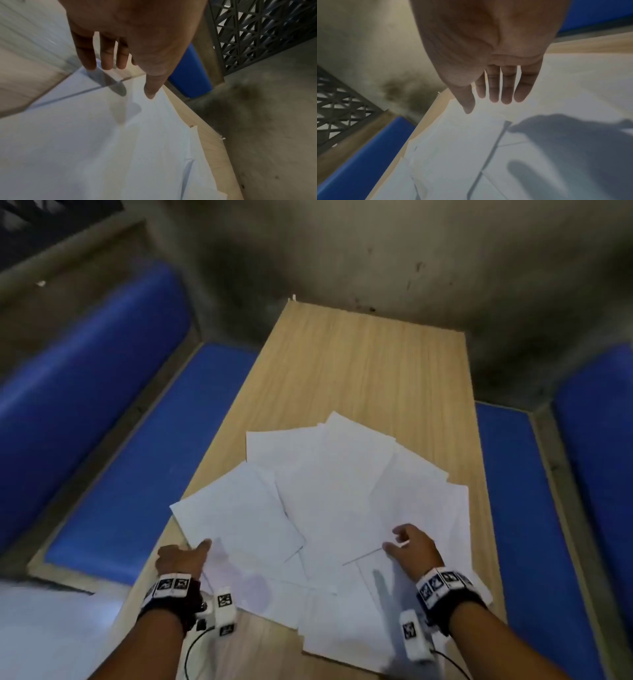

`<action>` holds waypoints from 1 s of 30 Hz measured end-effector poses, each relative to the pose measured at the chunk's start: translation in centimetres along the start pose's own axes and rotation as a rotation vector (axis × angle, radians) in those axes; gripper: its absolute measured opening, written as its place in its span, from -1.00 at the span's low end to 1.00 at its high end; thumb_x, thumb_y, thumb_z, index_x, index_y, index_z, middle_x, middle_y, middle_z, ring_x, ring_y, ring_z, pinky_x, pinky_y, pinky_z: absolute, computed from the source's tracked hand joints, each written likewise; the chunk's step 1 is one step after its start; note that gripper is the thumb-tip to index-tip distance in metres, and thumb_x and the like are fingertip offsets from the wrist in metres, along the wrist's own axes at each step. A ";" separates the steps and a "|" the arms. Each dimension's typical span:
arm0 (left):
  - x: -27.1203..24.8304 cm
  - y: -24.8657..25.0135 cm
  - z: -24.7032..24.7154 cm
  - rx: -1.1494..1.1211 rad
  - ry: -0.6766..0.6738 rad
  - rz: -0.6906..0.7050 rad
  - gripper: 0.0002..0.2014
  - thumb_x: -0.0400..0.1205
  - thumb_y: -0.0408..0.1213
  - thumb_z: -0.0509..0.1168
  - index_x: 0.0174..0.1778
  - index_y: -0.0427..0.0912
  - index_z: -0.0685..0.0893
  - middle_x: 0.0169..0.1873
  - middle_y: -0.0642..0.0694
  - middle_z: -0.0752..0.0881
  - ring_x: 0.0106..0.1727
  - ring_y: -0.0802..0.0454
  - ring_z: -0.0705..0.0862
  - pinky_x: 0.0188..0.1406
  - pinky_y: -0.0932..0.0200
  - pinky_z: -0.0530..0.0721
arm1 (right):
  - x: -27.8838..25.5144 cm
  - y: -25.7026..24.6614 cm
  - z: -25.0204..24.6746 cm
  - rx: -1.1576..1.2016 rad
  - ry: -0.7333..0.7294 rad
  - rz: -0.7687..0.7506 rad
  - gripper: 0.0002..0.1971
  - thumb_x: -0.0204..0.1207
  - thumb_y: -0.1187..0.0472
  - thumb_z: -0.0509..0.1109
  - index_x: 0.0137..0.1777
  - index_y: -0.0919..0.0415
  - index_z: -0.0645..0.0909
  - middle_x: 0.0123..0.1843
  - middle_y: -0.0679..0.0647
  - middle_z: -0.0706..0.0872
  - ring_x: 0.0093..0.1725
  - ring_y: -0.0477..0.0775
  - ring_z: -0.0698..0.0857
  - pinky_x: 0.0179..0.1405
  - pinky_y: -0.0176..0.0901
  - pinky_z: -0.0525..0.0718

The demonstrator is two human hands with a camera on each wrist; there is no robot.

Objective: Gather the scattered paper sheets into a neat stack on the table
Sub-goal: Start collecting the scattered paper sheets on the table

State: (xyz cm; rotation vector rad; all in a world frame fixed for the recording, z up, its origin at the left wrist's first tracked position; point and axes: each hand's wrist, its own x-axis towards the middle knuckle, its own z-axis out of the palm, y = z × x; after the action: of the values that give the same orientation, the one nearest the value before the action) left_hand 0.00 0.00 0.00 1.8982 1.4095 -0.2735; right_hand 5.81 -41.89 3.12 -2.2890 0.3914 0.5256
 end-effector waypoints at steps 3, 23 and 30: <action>-0.4 1.3 0.5 -0.022 -0.019 -0.020 -0.11 0.40 -0.01 0.59 0.46 -0.50 0.38 0.39 -0.48 0.58 0.30 -0.43 0.66 -0.05 -0.11 0.62 | 3.3 -2.9 1.5 -0.036 -0.012 0.006 -0.41 0.42 0.12 0.59 0.42 0.20 0.50 0.35 0.14 0.56 0.12 0.03 0.60 0.20 -0.13 0.59; -0.4 3.6 4.5 0.093 -0.241 0.286 -0.76 0.61 -0.39 0.37 0.15 -0.41 0.72 0.12 -0.36 0.78 0.11 -0.28 0.73 0.04 0.05 0.60 | 8.2 0.8 0.4 0.031 0.122 0.378 -0.69 0.52 0.13 0.44 0.11 0.37 0.72 0.13 0.35 0.77 0.18 0.35 0.73 0.15 -0.05 0.65; -3.3 6.2 9.0 0.248 -0.351 0.417 -0.69 0.50 -0.12 0.46 -0.03 -0.31 0.80 0.03 -0.26 0.82 0.02 -0.19 0.79 0.02 0.09 0.73 | 6.7 5.5 -1.9 -0.102 0.215 0.616 -0.31 0.24 -0.04 0.56 0.32 0.36 0.61 0.30 0.41 0.62 0.13 0.45 0.69 0.11 0.18 0.75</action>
State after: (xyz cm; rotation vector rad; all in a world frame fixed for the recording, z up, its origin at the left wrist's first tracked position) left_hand 6.60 -9.17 -1.73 2.1618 0.7547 -0.5633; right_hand 9.77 -47.81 -2.22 -2.3089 1.2207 0.6049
